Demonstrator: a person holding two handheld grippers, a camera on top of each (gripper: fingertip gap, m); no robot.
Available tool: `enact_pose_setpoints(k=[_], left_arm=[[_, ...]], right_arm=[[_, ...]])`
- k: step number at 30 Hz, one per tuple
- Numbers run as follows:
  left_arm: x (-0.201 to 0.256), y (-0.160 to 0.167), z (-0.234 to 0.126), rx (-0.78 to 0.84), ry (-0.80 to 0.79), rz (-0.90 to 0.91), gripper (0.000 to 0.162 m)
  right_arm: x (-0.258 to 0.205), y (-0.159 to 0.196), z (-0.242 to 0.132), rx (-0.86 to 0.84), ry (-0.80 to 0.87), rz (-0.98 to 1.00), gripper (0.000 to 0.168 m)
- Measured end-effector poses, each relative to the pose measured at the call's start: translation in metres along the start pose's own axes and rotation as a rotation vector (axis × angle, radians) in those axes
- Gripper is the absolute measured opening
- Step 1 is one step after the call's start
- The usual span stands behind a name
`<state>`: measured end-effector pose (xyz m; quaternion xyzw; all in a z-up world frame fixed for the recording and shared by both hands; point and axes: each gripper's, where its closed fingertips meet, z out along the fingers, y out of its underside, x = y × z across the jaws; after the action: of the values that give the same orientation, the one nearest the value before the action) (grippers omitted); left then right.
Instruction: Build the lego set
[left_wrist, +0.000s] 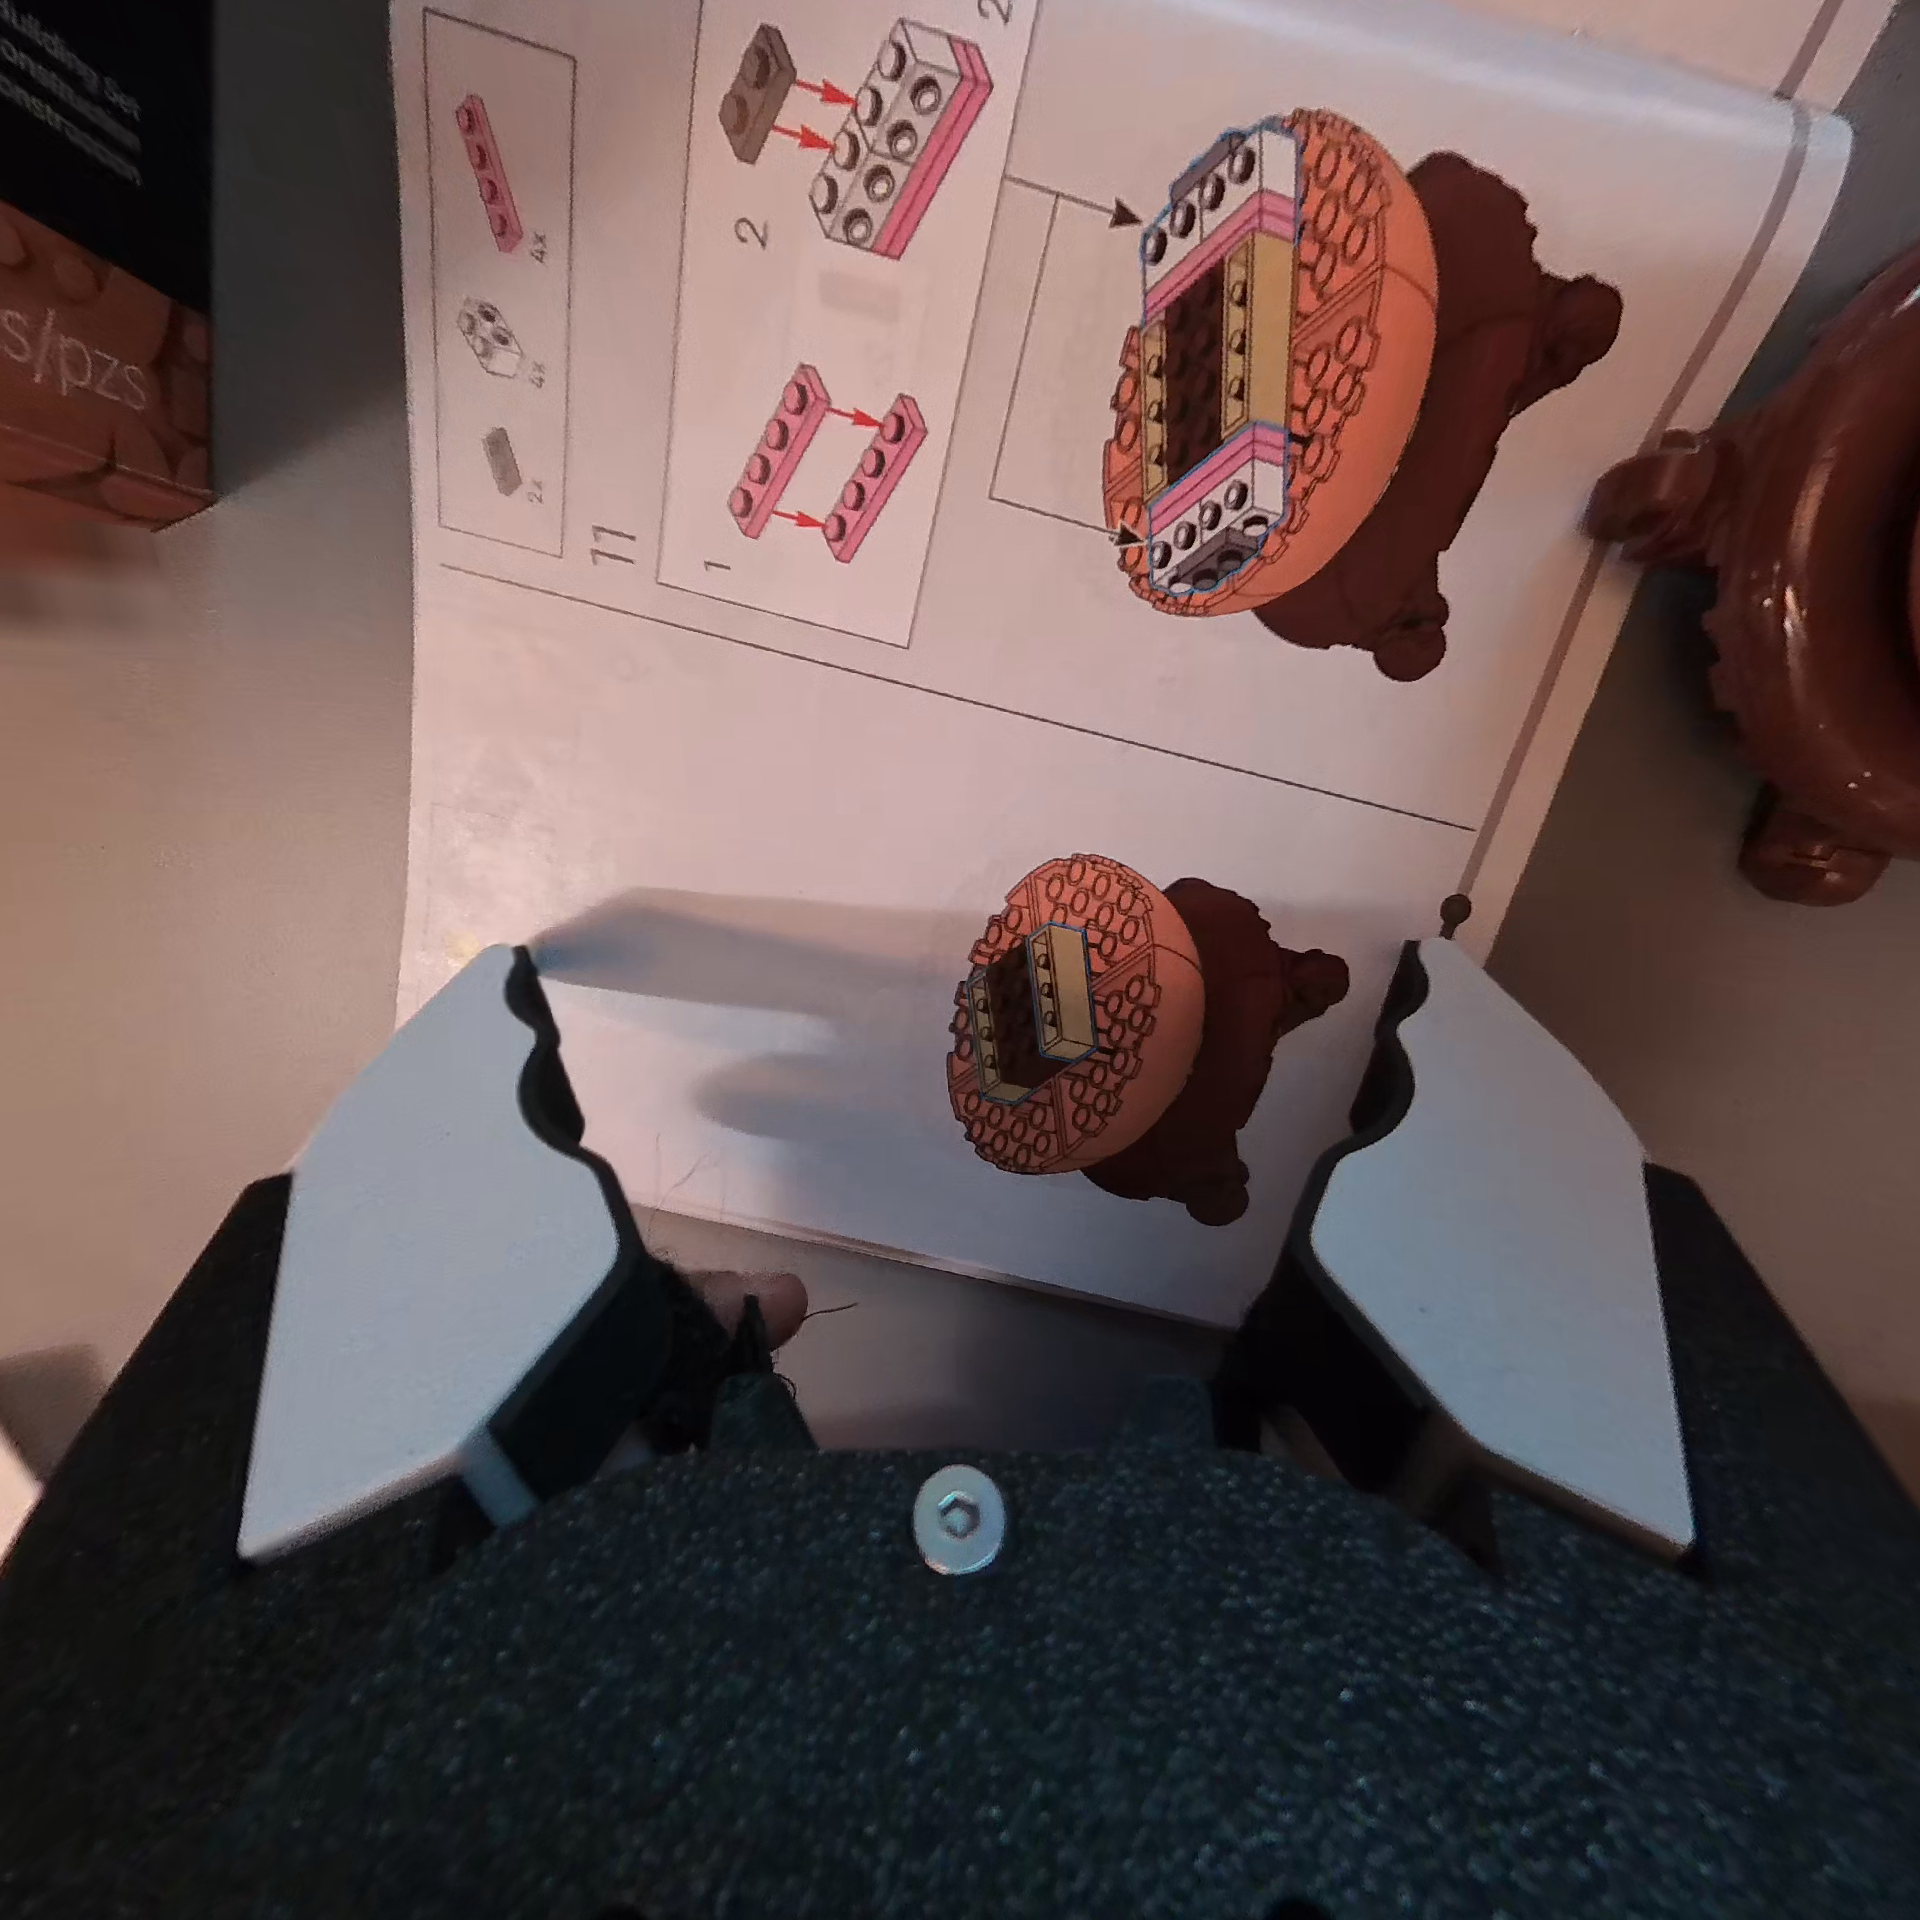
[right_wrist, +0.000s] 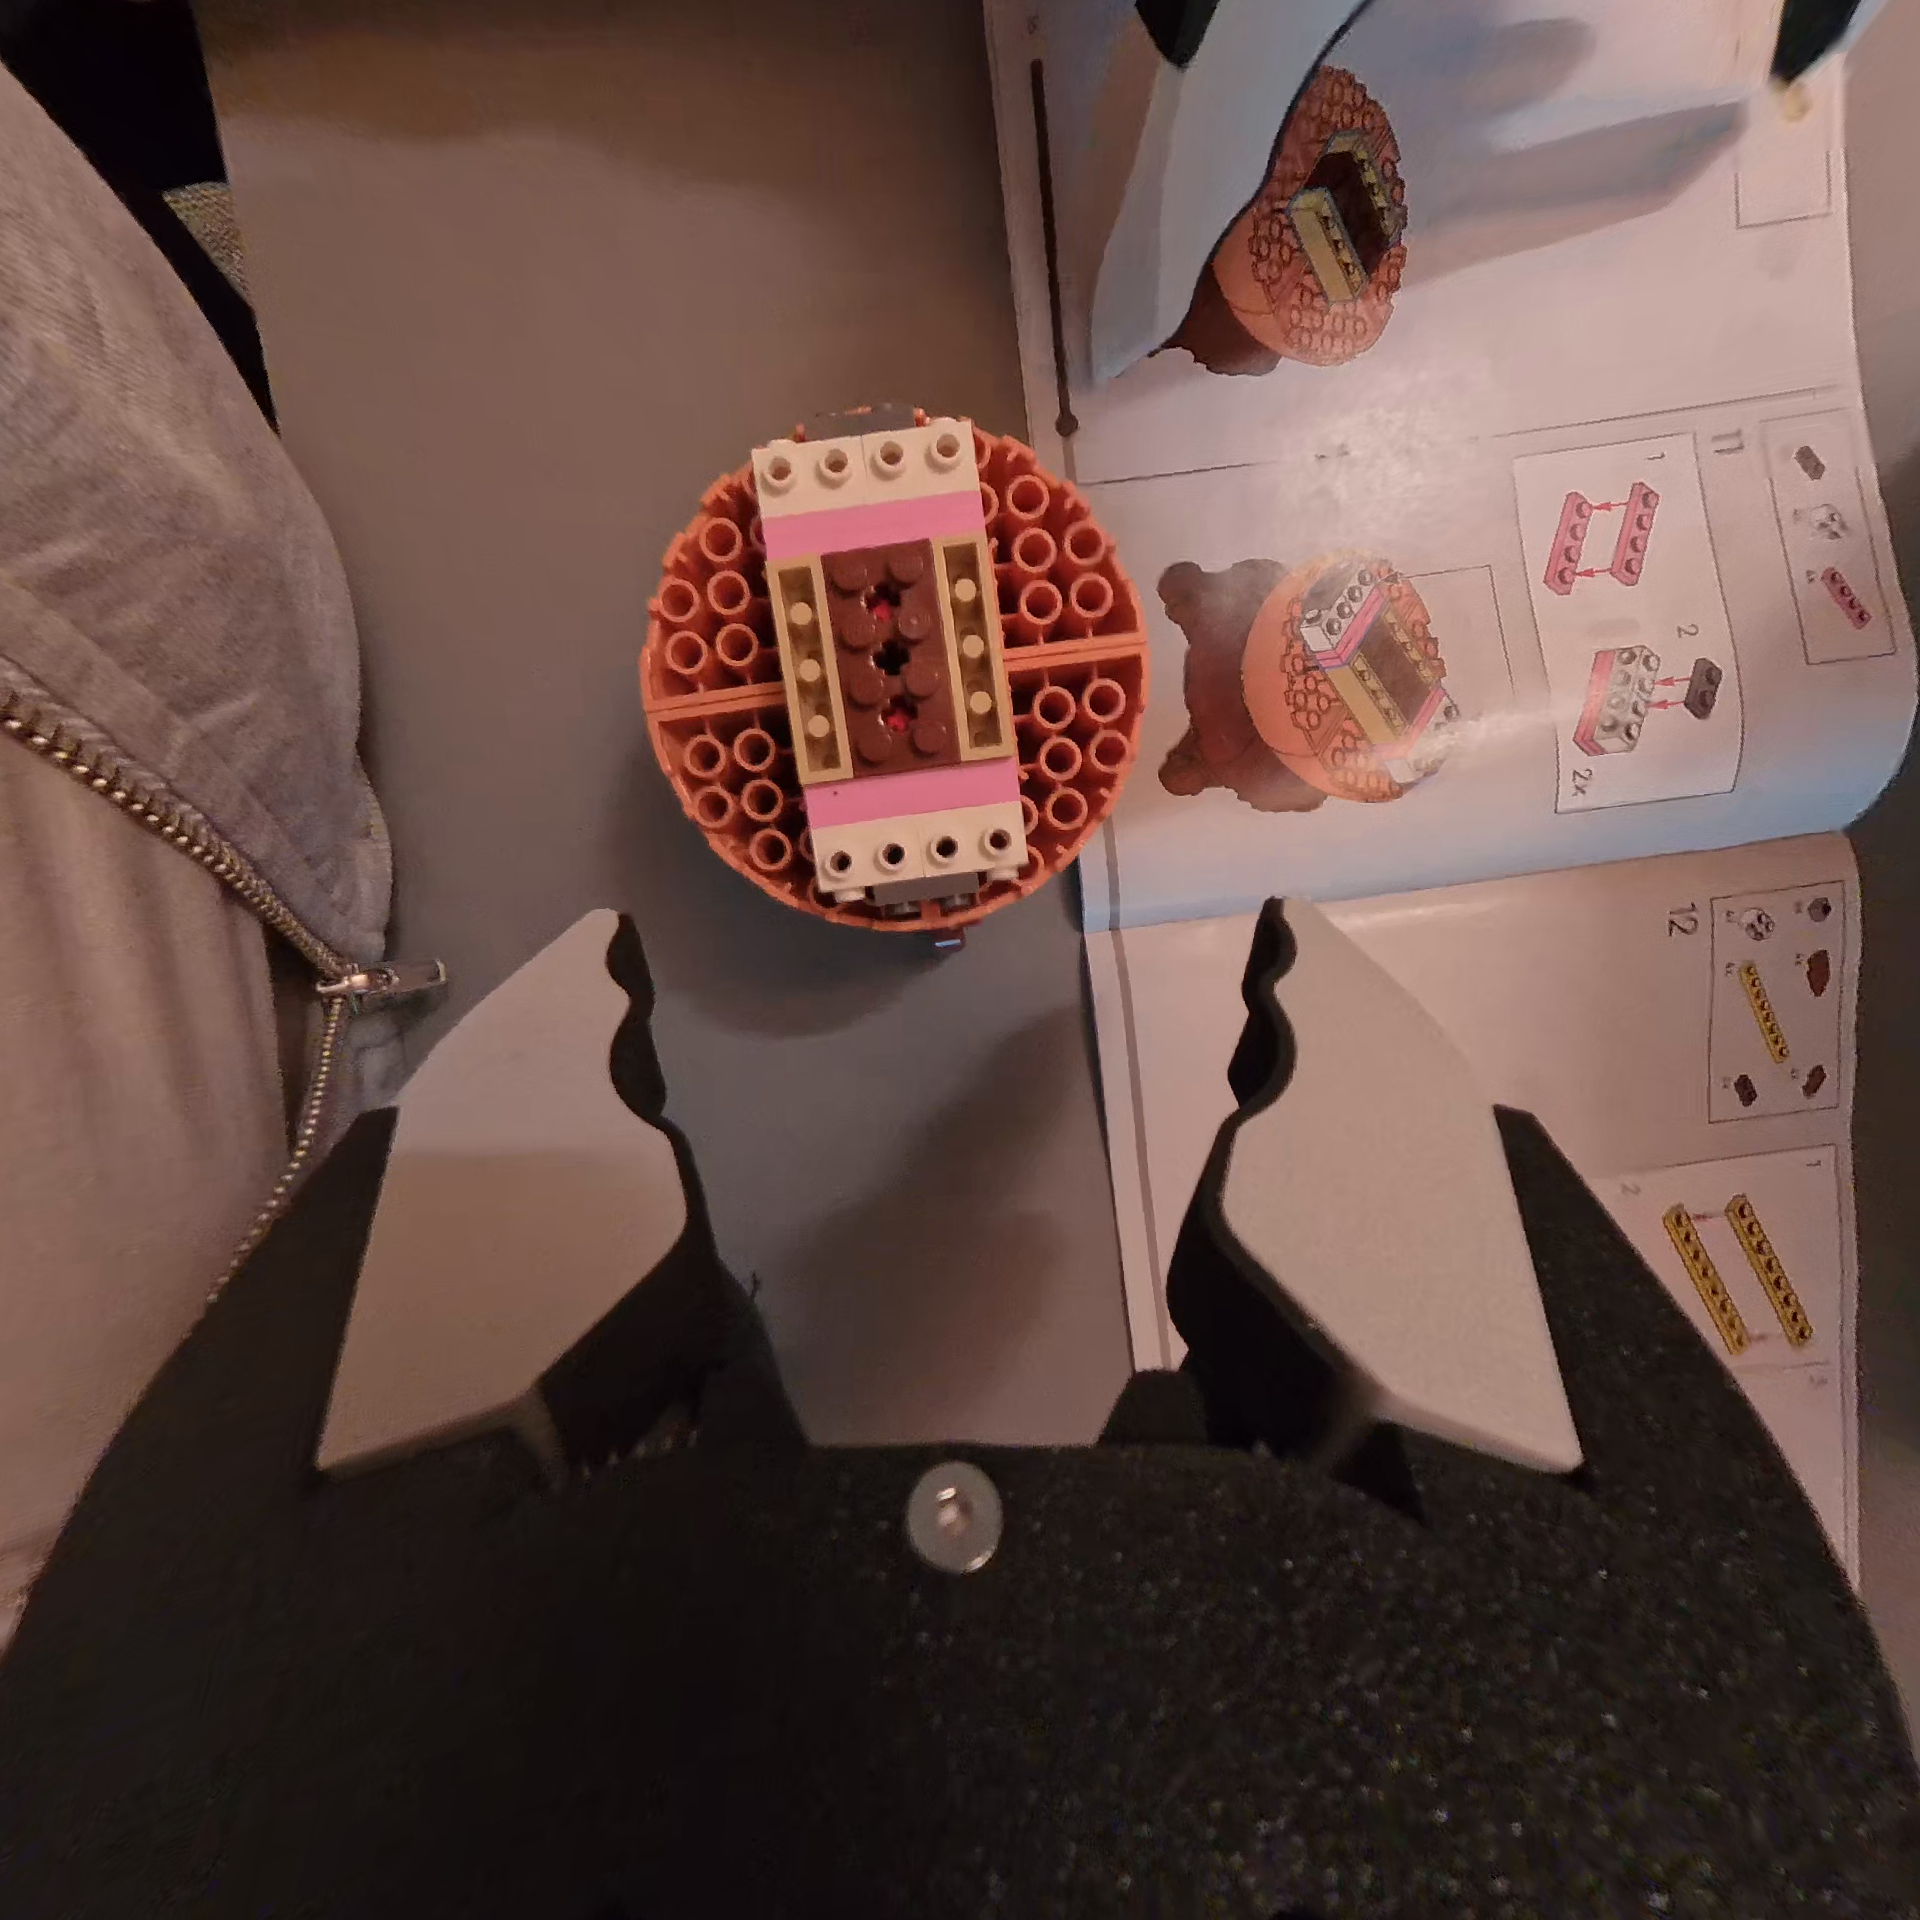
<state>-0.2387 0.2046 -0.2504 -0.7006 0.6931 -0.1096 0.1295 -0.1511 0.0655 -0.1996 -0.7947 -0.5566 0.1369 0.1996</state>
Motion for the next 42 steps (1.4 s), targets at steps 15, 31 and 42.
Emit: enact_pose_setpoints(k=[15,31,42], left_arm=[[0.059,-0.030,-0.096,0.701,-0.340,-0.211,0.000],[0.125,-0.049,-0.096,0.842,-0.146,-0.136,0.000],[0.105,-0.061,-0.101,1.035,-0.261,-0.208,0.129]], right_arm=[[0.056,0.014,-0.049,0.379,0.284,0.232,0.000],[-0.003,-0.025,-0.067,0.784,0.118,0.082,0.053],[0.007,-0.033,-0.081,1.021,0.179,0.103,0.145]])
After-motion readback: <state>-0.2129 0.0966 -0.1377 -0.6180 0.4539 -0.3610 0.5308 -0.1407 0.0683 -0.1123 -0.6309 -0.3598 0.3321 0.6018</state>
